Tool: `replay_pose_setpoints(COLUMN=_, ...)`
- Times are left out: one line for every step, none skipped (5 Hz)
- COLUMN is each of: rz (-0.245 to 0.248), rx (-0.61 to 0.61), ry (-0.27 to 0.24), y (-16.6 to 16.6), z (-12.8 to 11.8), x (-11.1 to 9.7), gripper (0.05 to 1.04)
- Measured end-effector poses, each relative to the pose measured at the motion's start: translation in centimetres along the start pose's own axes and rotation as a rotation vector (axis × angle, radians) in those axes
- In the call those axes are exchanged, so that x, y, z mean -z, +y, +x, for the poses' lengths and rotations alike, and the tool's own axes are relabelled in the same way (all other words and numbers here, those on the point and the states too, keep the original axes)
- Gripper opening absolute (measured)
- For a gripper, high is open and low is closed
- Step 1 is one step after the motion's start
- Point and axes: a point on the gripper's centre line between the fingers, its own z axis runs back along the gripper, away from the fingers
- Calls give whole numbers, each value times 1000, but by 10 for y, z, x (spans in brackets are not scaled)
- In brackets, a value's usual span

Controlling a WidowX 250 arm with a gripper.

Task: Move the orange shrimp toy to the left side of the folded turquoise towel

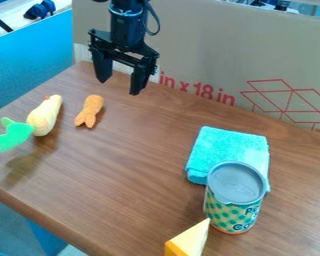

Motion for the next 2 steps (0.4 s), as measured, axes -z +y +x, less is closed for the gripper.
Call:
replay_pose_setpoints(rz=-8, rx=3, ry=40, y=-1, z=-2, x=14, gripper=1001)
replay_pose_setpoints(rz=-63, rx=16, ry=1, y=14, z=10, x=24, gripper=1001)
